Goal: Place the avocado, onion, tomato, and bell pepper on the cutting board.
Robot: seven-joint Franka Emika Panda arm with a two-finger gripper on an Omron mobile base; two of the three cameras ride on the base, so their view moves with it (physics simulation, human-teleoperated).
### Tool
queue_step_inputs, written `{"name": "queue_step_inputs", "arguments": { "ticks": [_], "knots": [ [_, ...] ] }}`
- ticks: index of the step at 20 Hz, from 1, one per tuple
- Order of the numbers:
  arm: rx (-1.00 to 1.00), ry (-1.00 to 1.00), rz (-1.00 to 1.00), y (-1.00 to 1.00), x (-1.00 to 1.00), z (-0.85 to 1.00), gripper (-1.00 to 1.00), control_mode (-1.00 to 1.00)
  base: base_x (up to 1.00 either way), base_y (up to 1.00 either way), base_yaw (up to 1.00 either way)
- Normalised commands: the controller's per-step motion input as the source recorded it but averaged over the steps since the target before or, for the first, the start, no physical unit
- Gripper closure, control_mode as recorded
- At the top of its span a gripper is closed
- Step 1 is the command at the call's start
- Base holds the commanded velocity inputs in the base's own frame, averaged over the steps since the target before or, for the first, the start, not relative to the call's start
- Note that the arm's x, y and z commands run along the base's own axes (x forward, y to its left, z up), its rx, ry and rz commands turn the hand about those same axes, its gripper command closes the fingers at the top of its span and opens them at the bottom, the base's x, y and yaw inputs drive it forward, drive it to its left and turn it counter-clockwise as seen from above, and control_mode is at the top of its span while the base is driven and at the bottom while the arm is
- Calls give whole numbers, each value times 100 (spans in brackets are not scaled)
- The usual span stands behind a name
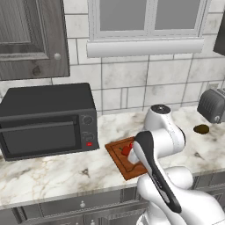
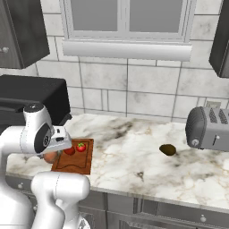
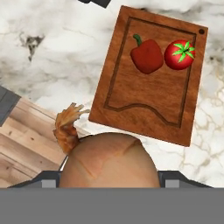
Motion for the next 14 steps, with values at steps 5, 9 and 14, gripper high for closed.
{"name": "queue_step_inputs", "arguments": {
  "ticks": [5, 9, 14],
  "knots": [
    [0, -1, 1, 0, 0, -34, 100, -100, 0, 0, 0],
    [0, -3, 1, 0, 1, -29, 100, -100, 0, 0, 0],
    [0, -7, 1, 0, 8, -26, 100, -100, 0, 0, 0]
  ]
}}
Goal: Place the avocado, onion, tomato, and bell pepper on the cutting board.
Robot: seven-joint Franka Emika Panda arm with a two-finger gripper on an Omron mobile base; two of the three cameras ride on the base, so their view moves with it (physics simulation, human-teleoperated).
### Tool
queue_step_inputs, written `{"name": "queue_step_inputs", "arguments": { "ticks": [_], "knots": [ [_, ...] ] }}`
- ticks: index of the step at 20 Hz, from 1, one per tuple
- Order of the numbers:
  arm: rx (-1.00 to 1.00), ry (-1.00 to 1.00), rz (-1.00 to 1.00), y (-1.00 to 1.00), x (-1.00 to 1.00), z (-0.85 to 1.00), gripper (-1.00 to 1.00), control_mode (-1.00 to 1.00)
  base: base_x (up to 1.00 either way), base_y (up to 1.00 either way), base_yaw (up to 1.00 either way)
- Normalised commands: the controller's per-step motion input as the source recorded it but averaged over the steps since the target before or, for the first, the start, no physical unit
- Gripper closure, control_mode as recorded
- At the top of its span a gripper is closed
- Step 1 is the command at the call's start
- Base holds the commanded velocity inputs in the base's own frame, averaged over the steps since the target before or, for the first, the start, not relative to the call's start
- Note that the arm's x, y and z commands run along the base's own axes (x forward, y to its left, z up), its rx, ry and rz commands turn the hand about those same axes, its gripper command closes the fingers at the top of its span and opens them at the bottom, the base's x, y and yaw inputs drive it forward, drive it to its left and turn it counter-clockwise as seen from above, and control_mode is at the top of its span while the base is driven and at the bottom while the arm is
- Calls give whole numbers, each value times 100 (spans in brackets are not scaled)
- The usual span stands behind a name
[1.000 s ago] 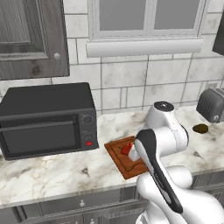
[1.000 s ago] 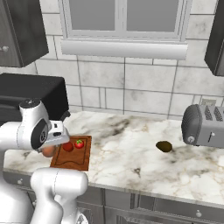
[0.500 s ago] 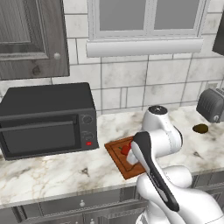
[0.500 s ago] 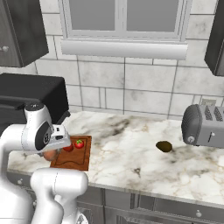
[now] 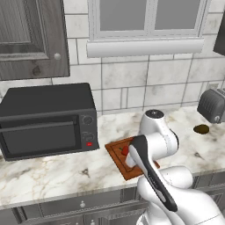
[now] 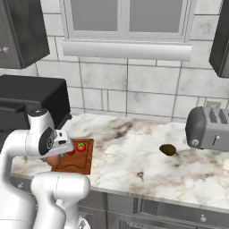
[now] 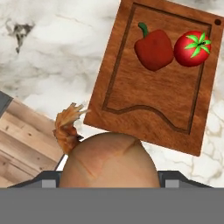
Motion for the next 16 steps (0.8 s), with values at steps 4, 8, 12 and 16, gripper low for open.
{"name": "queue_step_inputs", "arguments": {
  "ticks": [4, 8, 12, 16],
  "knots": [
    [0, -6, 1, 0, 18, -29, 100, -100, 0, 0, 0],
    [0, -3, 1, 0, 7, -26, 100, -100, 0, 0, 0],
    [0, 0, 0, 0, 5, -35, 100, -100, 0, 0, 0],
    [0, 0, 0, 0, 14, -36, 100, -100, 0, 0, 0]
  ]
}}
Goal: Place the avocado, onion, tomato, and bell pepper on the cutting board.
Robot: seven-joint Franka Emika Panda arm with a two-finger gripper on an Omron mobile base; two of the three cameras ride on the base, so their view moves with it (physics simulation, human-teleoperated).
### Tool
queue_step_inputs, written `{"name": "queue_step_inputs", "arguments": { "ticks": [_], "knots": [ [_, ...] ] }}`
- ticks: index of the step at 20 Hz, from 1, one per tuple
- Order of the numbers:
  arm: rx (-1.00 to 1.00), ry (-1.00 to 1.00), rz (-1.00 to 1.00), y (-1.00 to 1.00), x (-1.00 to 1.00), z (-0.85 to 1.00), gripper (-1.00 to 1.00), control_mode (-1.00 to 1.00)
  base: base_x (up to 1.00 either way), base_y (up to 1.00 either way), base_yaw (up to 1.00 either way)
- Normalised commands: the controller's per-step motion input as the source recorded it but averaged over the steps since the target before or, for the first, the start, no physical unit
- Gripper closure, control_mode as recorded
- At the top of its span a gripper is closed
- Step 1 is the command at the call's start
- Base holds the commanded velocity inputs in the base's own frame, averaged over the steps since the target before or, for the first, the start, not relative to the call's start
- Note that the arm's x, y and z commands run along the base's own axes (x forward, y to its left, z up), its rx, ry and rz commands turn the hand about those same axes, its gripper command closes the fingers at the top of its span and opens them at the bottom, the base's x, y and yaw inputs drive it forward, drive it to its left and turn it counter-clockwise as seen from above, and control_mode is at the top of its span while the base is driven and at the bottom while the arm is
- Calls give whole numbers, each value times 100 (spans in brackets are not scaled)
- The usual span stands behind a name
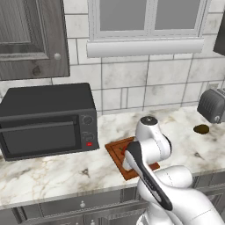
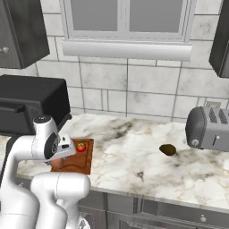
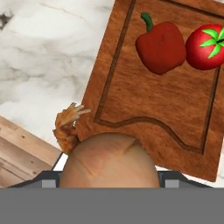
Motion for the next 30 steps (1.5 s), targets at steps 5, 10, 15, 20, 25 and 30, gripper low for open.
{"name": "queue_step_inputs", "arguments": {
  "ticks": [5, 10, 15, 20, 25, 30],
  "knots": [
    [0, -1, 0, 0, 34, -21, 100, -100, 0, 0, 0],
    [0, -1, 0, 0, 33, -20, 100, -100, 0, 0, 0],
    [2, 0, 0, -11, 2, -47, 100, -100, 0, 0, 0],
    [1, 0, 0, -4, 7, -50, 100, -100, 0, 0, 0],
    [0, 0, 0, -7, 16, -41, 100, -100, 0, 0, 0],
    [3, 0, 0, -33, 1, -48, 100, -100, 0, 0, 0]
  ]
}}
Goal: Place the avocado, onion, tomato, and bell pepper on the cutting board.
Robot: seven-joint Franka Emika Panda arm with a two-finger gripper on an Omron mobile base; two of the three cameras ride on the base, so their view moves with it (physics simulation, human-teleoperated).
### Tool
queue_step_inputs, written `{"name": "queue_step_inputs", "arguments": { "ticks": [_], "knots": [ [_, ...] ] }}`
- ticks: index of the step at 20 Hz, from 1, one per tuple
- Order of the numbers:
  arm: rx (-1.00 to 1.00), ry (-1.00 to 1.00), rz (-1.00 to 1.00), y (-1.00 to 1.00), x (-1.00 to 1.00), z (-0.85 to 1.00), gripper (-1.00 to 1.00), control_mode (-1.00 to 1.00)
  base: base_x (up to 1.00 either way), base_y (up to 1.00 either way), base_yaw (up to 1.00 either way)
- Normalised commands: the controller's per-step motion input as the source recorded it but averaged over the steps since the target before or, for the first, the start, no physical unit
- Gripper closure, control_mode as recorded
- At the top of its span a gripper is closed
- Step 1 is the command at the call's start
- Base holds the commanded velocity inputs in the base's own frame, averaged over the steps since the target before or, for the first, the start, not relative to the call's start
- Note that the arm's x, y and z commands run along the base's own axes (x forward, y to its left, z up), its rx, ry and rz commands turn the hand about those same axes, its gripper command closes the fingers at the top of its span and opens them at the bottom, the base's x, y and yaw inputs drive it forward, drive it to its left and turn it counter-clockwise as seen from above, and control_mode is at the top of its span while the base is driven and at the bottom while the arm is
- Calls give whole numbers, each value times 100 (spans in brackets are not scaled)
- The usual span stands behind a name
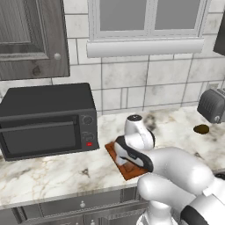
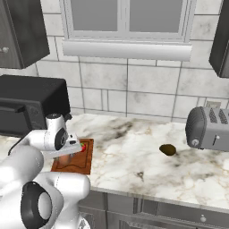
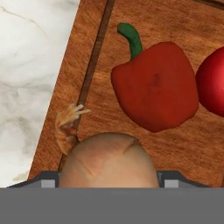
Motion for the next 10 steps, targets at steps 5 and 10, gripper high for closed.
{"name": "queue_step_inputs", "arguments": {
  "ticks": [5, 10],
  "knots": [
    [2, 0, 0, -22, 0, -48, 100, -100, 0, 0, 0],
    [0, 0, 0, -7, 0, -50, -100, -100, 0, 0, 0]
  ]
}}
